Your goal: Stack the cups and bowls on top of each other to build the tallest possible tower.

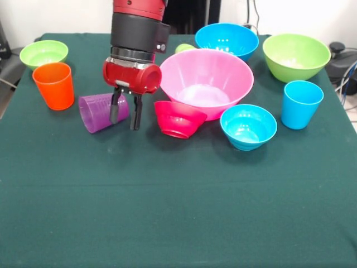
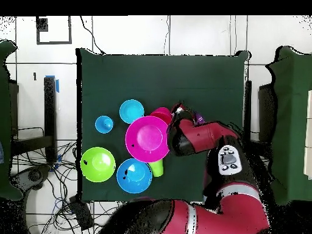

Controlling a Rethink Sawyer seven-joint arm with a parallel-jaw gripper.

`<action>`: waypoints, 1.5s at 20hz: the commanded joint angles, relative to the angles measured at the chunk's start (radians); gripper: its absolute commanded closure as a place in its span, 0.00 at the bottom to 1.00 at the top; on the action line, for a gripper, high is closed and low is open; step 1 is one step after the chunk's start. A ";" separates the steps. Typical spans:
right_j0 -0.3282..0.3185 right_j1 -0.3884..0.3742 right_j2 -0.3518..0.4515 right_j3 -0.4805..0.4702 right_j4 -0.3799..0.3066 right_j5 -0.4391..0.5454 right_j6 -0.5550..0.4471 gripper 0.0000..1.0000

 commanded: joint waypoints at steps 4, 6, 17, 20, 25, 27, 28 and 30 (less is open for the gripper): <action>-0.448 0.034 0.676 0.244 -0.098 0.351 -0.463 0.00; -0.583 0.113 0.845 0.291 -0.039 0.459 -0.578 0.00; -0.772 0.352 1.028 0.389 0.046 0.484 -0.667 0.00; -0.741 0.270 0.996 0.408 0.041 0.472 -0.613 0.00; -0.651 0.027 0.910 0.440 0.047 0.525 -0.514 0.00; -0.627 -0.068 0.884 0.458 0.081 0.592 -0.499 0.00; -0.619 -0.112 0.877 0.463 0.105 0.634 -0.505 0.00; -0.617 -0.180 0.872 0.484 0.148 0.691 -0.512 0.00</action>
